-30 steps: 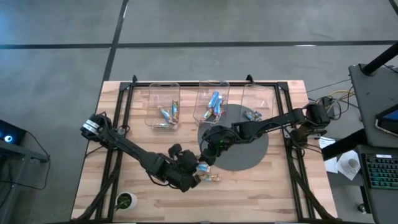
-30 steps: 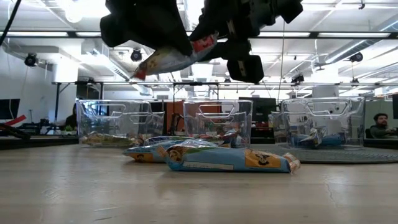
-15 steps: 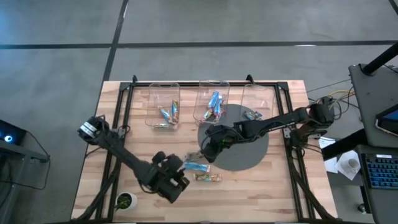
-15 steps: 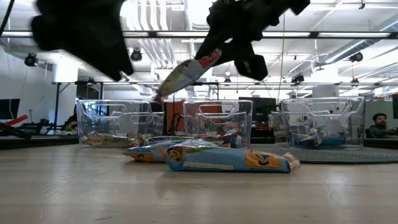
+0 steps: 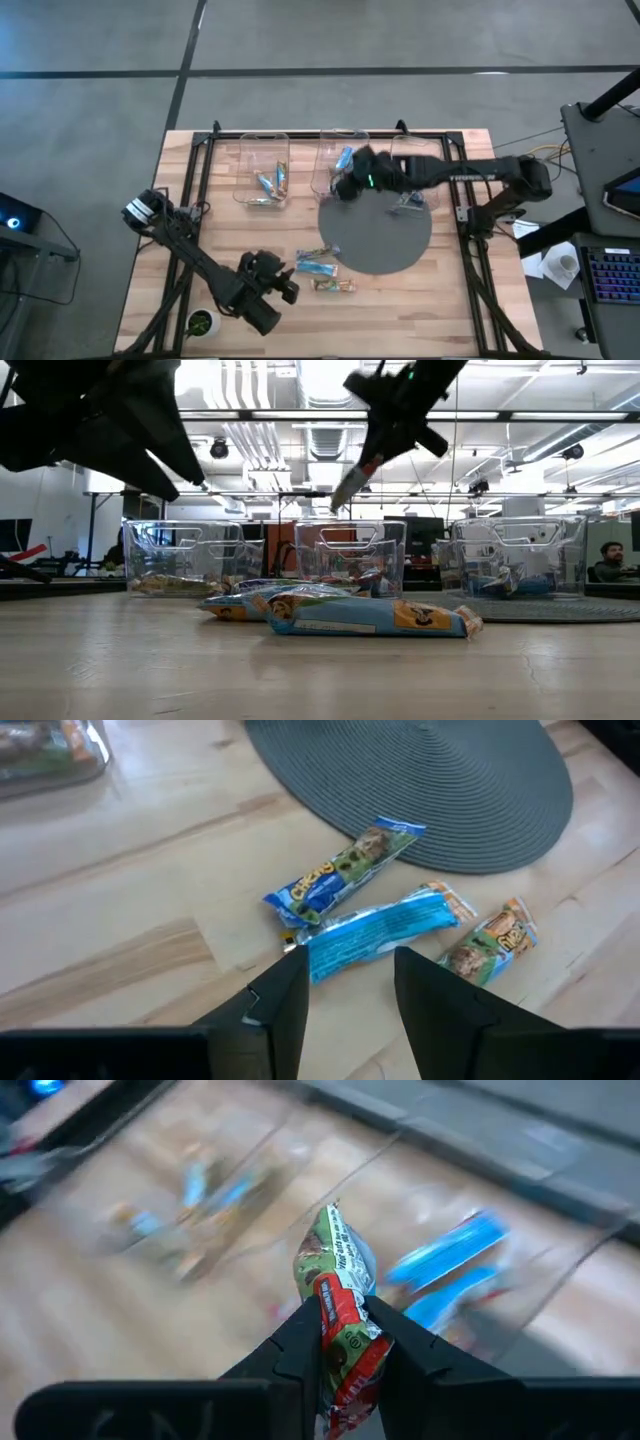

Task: Pick and place Granola Bars by type
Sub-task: Put the red granola bar into the middle transparent bin, then put the blue granola bar into the right transparent bin

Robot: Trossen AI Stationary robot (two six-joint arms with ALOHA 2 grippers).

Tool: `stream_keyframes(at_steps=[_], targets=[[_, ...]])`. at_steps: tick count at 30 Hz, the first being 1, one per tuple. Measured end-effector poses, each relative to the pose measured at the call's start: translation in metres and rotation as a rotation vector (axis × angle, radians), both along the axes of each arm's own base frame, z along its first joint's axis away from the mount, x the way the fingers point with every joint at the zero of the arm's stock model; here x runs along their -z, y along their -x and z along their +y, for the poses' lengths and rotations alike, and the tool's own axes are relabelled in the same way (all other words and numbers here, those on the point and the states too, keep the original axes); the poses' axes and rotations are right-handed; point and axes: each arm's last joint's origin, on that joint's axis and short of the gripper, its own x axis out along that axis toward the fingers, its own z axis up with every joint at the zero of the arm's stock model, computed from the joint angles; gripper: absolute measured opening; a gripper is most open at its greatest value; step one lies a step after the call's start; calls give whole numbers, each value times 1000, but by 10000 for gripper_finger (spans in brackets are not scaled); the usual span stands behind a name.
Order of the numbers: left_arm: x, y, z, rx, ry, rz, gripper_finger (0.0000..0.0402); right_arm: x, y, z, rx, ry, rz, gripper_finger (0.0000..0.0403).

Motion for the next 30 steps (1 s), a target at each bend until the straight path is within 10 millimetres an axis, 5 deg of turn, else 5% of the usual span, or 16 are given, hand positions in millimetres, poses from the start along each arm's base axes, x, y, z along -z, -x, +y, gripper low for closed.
stream_keyframes(at_steps=[7, 14, 20, 30], targets=[[-1, -1, 0, 3, -3, -7, 130, 12, -9, -52, 12, 121, 160, 65], [-1, -1, -1, -13, 13, -21, 130, 18, -29, -58, -35, 109, 201, 127], [-1, -2, 0, -18, 18, -23, 130, 9, -27, -39, -128, 106, 230, 199], [2, -26, 28, 107, 72, 174, 130, -23, 7, 47, -370, 97, 234, 230]])
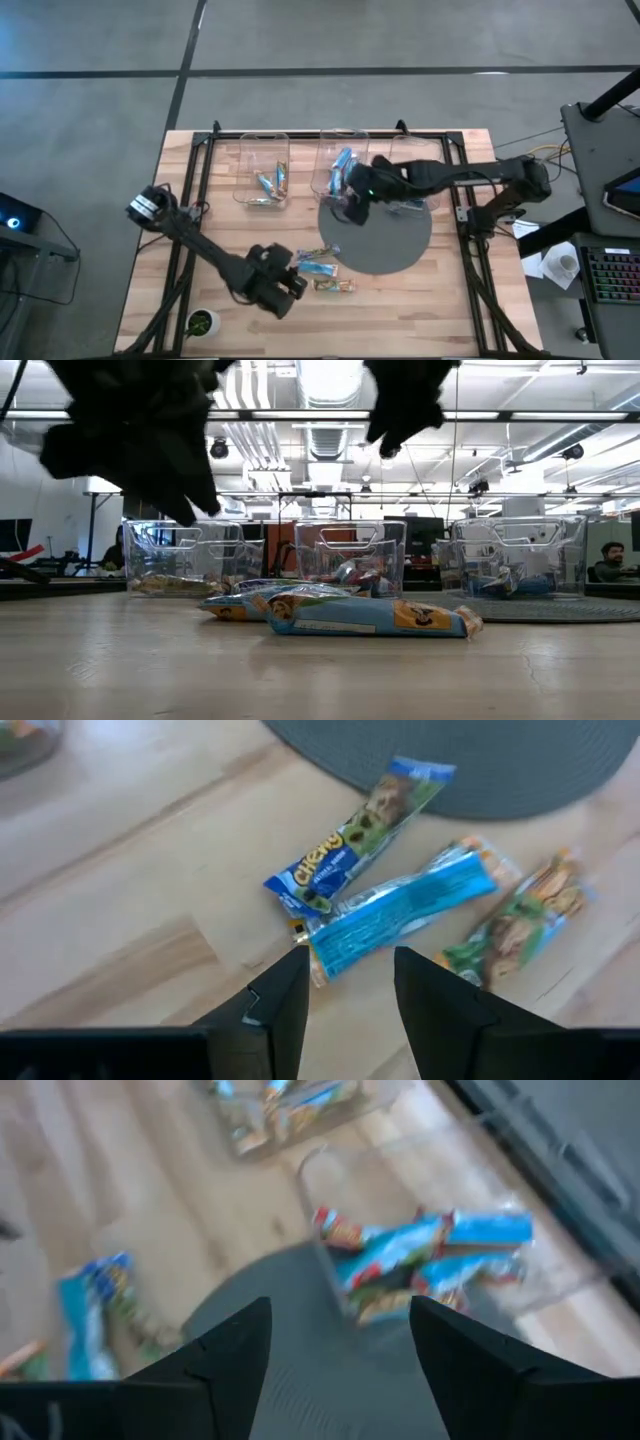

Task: Pick and place Granola Bars by type
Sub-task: Put the blue granola bar into the right transparent bin

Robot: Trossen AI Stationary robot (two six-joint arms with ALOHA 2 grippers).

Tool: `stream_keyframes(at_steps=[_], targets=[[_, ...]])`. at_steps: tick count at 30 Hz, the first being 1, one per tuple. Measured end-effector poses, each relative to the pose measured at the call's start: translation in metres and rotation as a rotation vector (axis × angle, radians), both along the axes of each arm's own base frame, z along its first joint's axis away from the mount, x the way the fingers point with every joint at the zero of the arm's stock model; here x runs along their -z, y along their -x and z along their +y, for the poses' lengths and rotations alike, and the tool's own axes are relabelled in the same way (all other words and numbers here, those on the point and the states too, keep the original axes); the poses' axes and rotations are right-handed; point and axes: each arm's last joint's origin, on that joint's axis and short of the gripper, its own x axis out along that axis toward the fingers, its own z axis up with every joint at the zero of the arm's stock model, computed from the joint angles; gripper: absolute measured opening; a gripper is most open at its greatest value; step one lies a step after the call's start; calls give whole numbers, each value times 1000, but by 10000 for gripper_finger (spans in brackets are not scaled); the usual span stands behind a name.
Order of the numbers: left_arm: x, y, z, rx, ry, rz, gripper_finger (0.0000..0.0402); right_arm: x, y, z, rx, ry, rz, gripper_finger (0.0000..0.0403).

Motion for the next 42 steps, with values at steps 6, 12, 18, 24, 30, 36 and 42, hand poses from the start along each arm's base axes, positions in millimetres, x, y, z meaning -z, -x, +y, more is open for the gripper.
stream_keyframes(at_steps=[6, 12, 18, 24, 30, 36, 42], targets=[[1, -20, 32, 60, 44, 80, 130, 0, 19, 35, -1, -69, 36, 230], [-2, -34, 54, 122, 86, 110, 130, -1, 35, 58, 73, -26, 33, 231], [-8, -41, 59, 139, 96, 78, 130, 0, 47, 66, 149, -64, 25, 231], [-13, -52, 65, 164, 98, -5, 130, 7, 47, 66, 178, -59, 33, 231], [-12, -56, 77, 204, 67, 10, 130, 9, 48, 75, 163, -105, 42, 231], [-11, -59, 88, 272, 124, 40, 141, 9, 53, 89, 136, -133, 40, 231], [-5, -61, 93, 347, 95, 79, 171, 11, 58, 103, 111, -149, 40, 231]])
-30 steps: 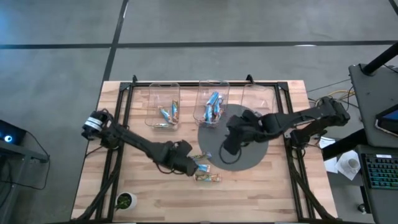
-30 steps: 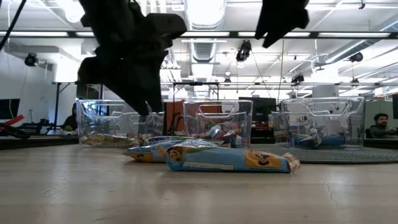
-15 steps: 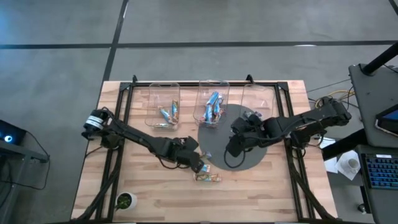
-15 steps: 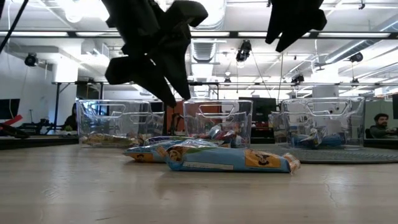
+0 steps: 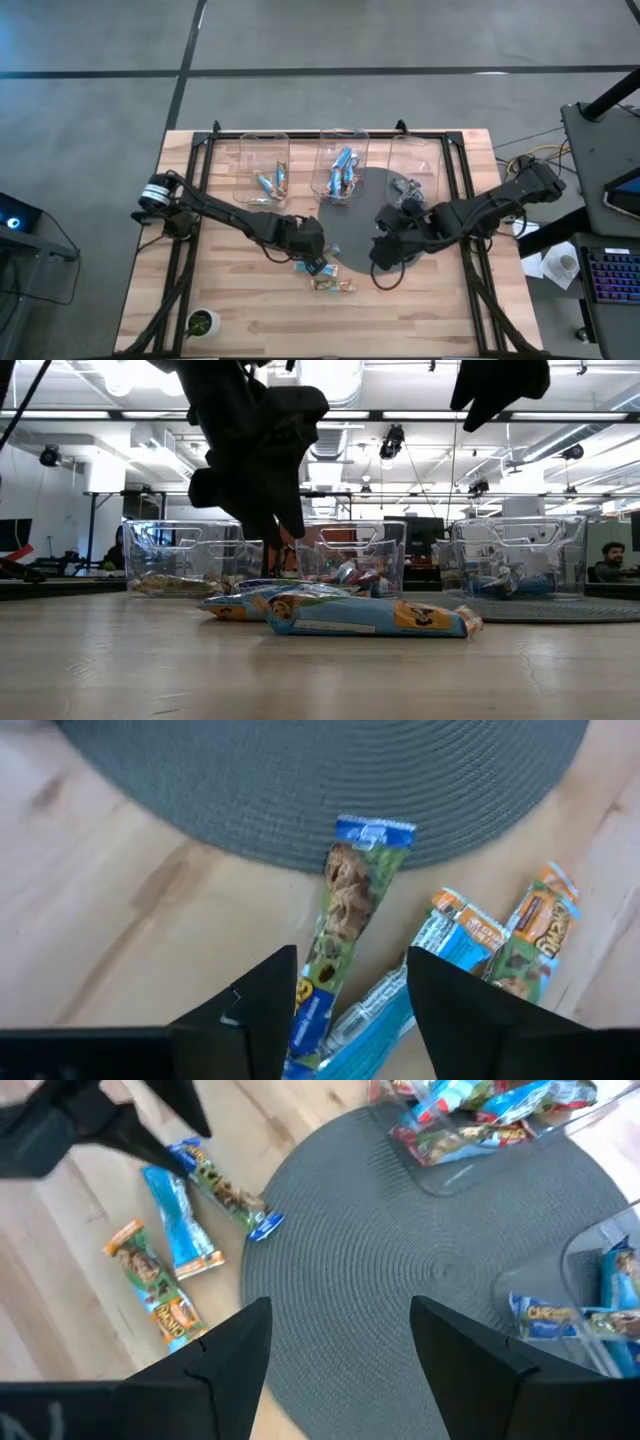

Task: Pick and place Granola Bars by type
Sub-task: Put the blue granola bar into the right transparent bin

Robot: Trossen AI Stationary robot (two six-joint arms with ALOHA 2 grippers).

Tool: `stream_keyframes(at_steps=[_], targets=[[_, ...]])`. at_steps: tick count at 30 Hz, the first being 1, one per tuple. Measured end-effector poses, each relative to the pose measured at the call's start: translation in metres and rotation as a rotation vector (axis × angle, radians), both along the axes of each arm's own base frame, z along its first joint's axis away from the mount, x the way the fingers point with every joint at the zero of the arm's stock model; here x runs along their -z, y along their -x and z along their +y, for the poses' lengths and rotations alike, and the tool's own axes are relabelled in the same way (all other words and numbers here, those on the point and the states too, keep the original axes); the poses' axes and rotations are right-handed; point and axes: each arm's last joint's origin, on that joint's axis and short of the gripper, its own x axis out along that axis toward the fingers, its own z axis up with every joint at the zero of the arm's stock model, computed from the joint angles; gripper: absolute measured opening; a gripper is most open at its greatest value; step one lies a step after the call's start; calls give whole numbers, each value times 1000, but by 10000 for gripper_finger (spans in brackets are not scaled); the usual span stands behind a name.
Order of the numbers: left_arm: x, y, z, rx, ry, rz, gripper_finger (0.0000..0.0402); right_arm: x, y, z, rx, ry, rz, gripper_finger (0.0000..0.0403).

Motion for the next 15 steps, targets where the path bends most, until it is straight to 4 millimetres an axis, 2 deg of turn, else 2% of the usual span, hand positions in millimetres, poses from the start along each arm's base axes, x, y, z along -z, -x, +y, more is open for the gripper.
stream_keyframes(at_steps=[8, 15], targets=[[3, 0, 2, 183, -122, 33, 186, 1, 5, 12, -18, -14, -4, 231], [22, 10, 4, 218, -137, 83, 186, 2, 7, 16, -15, -24, -8, 231]])
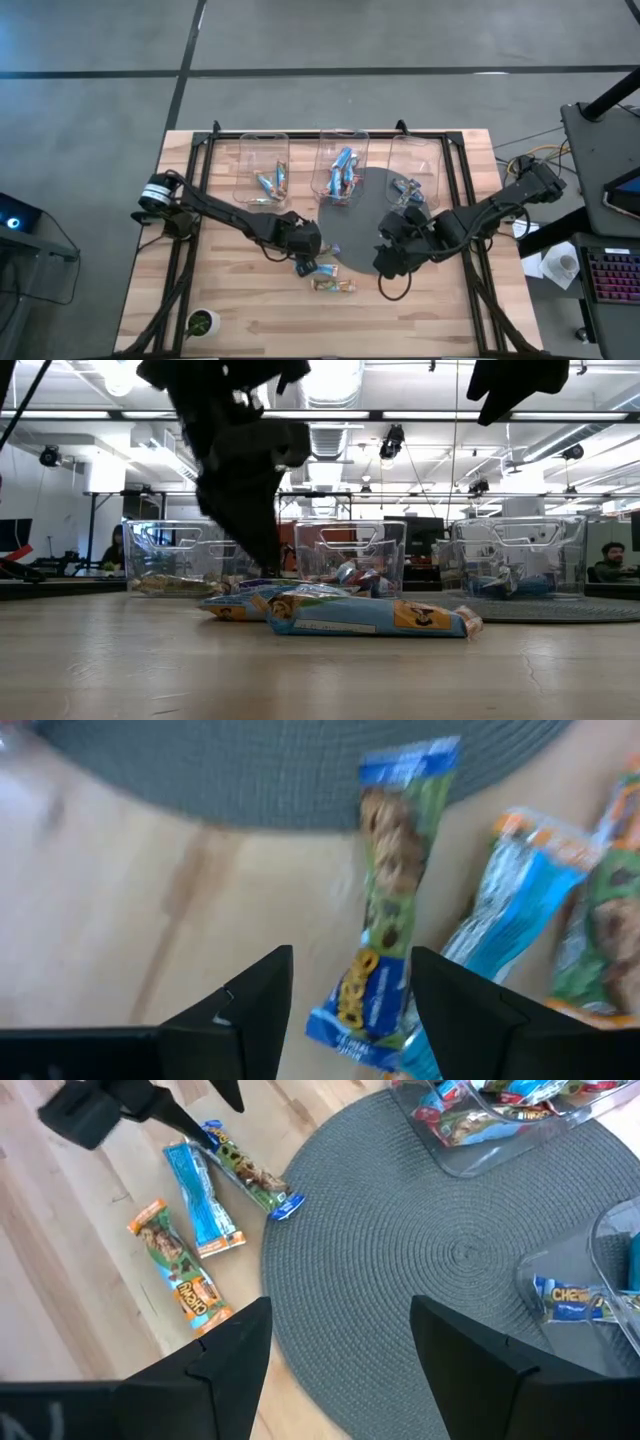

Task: Pick and place Granola Bars by type
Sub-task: Put the blue granola bar into the right transparent bin

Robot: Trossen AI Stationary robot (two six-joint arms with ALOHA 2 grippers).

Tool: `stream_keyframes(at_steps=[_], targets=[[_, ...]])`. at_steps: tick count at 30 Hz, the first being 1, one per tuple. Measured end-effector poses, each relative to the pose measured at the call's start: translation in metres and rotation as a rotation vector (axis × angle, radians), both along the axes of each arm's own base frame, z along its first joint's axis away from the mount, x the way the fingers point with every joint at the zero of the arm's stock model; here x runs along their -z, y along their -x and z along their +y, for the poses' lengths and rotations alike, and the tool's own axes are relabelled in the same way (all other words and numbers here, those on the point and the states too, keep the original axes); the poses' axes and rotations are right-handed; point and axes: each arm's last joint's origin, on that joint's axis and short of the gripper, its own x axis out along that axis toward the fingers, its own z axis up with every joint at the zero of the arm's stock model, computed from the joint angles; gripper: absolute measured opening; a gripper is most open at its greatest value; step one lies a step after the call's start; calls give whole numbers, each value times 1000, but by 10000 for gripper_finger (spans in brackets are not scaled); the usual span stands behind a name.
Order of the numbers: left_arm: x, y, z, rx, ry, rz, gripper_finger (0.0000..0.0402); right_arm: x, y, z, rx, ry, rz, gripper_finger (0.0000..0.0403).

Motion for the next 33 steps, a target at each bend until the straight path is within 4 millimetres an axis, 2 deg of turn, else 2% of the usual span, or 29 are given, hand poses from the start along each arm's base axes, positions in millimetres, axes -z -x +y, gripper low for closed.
stream_keyframes(at_steps=[4, 8, 15, 21, 24, 29, 33], targets=[[15, 6, -1, -43, 81, -7, 186, 0, 0, 0, 2, 6, -3, 231], [19, 6, -6, -55, 123, -49, 186, 0, 0, 0, 9, 24, -12, 231], [34, 9, -5, -66, 103, -49, 186, 0, 0, -1, 21, 51, -24, 231], [36, 10, -5, -94, 52, -48, 180, 0, 0, -2, 30, 71, -34, 231], [36, 10, -4, -101, 38, -51, 157, -1, -1, -3, 64, 87, -58, 231], [35, 9, -4, -107, 47, -61, 87, -2, -1, -3, 107, 90, -90, 226], [25, 9, -9, -77, 82, -100, 41, -2, -4, 0, 40, 68, -81, 218]])
